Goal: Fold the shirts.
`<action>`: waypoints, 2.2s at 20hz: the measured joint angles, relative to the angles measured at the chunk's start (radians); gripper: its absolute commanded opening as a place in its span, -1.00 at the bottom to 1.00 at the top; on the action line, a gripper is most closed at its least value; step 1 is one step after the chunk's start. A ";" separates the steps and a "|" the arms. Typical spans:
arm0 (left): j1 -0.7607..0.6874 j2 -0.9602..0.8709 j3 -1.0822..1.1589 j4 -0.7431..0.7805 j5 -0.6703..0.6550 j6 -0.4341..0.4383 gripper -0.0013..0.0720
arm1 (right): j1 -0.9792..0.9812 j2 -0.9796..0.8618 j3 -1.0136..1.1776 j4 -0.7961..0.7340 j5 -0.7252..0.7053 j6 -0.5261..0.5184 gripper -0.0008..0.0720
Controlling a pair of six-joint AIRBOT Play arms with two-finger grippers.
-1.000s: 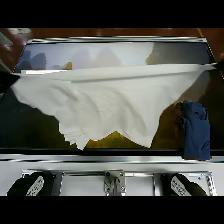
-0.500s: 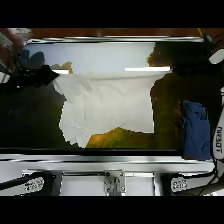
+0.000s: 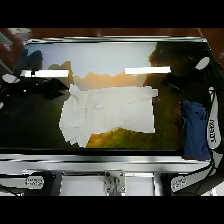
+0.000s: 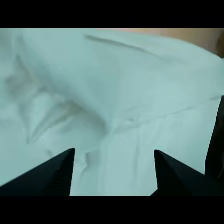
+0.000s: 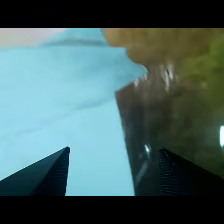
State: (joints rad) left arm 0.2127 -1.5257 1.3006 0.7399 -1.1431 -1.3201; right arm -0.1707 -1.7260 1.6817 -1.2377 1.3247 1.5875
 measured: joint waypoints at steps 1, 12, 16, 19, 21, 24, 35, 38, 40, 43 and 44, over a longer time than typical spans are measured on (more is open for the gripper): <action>0.044 0.023 -0.002 0.042 -0.057 0.000 0.62 | -0.020 0.011 -0.001 -0.032 0.076 -0.022 0.68; 0.358 0.300 -0.637 0.122 -0.116 0.188 0.99 | -0.187 0.121 -0.338 0.142 0.298 -0.155 0.68; 0.330 0.294 -0.739 0.057 0.021 0.241 0.98 | -0.165 0.130 -0.380 0.183 0.273 -0.171 0.68; 0.288 0.269 -0.764 -0.024 0.117 0.278 0.97 | -0.157 0.132 -0.390 0.198 0.268 -0.175 0.68; 0.263 0.253 -0.771 -0.086 0.165 0.302 0.96 | -0.153 0.134 -0.393 0.207 0.267 -0.177 0.68; 0.220 0.225 -0.776 -0.167 0.232 0.322 0.91 | -0.151 0.134 -0.395 0.213 0.271 -0.178 0.68; 0.146 0.178 -0.750 -0.237 0.212 0.360 -0.86 | -0.159 0.134 -0.488 0.093 0.274 -0.151 0.68; 0.148 0.178 -0.729 -0.242 0.155 0.379 -0.85 | -0.159 0.134 -0.590 0.147 0.192 -0.151 0.68; 0.148 0.178 -0.722 -0.243 0.125 0.384 -0.86 | -0.161 0.134 -0.650 0.193 0.126 -0.151 0.68; 0.148 0.178 -0.716 -0.243 0.101 0.389 -0.85 | -0.137 0.134 -0.711 0.227 0.059 -0.151 0.68; 0.148 0.178 -0.715 -0.243 0.097 0.389 -0.85 | -0.122 0.134 -0.723 0.231 0.042 -0.151 0.68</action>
State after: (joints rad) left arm 0.3607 -1.3476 0.5858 0.4965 -1.0466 -0.9306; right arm -0.2924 -1.5921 0.9588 -1.0065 1.3663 1.4368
